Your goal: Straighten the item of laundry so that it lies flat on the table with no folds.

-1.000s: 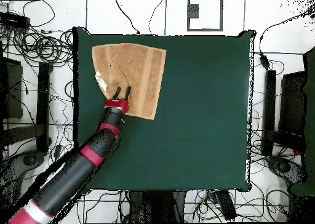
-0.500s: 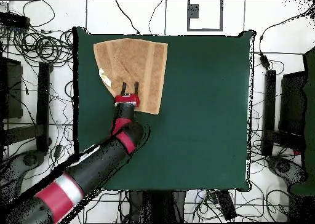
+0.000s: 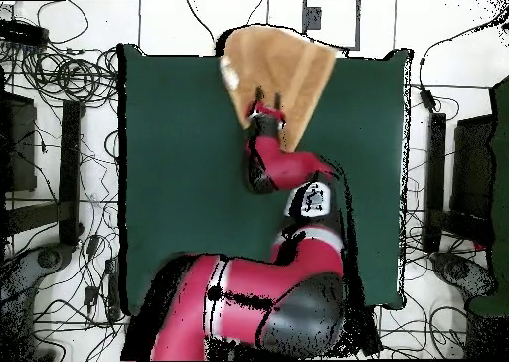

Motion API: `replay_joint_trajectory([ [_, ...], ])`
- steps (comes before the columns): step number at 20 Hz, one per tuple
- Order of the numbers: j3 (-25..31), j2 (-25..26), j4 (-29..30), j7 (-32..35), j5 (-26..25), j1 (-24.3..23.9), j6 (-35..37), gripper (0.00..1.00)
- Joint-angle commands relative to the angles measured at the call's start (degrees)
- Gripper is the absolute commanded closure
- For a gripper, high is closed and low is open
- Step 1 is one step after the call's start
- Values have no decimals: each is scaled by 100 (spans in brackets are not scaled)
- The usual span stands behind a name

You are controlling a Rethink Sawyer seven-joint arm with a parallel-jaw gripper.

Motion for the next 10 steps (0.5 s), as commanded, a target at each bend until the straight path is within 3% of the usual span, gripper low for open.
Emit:
replay_joint_trajectory([
  [1, 2870, 2088, 1236, -734, 66, -1604, 5763, 0],
  [6, 2758, 2073, 1288, -893, 452, -1506, 5795, 0],
  [10, 2999, 2331, 1259, -1114, 890, -1854, 6451, 0],
])
